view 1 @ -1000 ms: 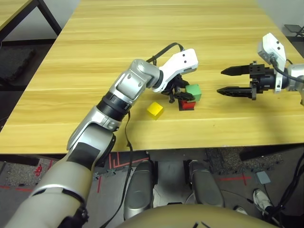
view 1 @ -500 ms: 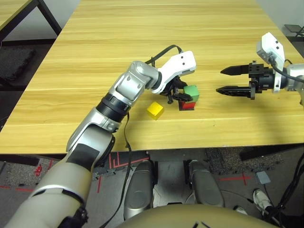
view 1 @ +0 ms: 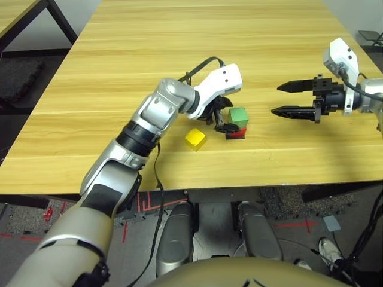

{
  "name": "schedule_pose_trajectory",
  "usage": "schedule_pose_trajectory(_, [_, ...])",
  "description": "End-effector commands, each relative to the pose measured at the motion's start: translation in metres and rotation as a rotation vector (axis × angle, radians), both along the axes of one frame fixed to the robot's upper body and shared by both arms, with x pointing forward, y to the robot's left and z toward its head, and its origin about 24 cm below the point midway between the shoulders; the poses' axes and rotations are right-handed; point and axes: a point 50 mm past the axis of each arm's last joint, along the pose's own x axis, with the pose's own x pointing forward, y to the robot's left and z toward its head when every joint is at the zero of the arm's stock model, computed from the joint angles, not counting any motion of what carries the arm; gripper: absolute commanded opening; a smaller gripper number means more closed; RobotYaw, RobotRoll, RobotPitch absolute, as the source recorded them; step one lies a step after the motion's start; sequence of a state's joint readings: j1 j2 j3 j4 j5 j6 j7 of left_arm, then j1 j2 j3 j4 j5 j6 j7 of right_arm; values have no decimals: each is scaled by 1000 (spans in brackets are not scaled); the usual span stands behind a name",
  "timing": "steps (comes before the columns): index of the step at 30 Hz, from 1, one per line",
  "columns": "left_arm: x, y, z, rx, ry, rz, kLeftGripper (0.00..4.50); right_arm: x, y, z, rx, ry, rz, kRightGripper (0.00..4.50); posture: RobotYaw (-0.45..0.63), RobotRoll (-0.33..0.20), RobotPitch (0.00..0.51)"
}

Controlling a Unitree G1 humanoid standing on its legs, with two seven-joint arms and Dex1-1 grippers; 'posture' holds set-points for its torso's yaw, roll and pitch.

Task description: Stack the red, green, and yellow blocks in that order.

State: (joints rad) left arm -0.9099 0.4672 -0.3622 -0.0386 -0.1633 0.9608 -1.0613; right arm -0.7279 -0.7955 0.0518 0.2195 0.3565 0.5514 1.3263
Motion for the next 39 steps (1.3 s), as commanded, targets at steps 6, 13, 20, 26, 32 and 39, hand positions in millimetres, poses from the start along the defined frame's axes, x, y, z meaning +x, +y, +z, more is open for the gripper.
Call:
schedule_pose_trajectory(6, [-35, 49, -7, 56, 99, 362, 4488, 6, 4, 0, -3, -6, 27, 4500, 311, -62, 119])
schedule_pose_trajectory(13, [-48, 54, -34, 51, 153, 578, 4488, 11, 10, 0, 2, -5, 53, 4500, 336, -70, 124])
schedule_pose_trajectory(20, [-61, 45, -56, 74, 196, 593, 4488, 13, 12, 1, -1, -3, 69, 4500, 342, -78, 134])
schedule_pose_trajectory(26, [-64, 50, -68, 133, 182, 620, 4488, 14, 14, 2, 4, 0, 74, 4500, 340, -80, 141])
schedule_pose_trajectory(32, [-58, 53, -66, 114, 145, 654, 3307, 12, 12, 0, 7, 4, 70, 4500, 331, -78, 135])
schedule_pose_trajectory(39, [-45, 41, -33, 23, 86, 516, 1901, -3, 4, -2, -10, 37, 168, 4500, 316, -75, 129])
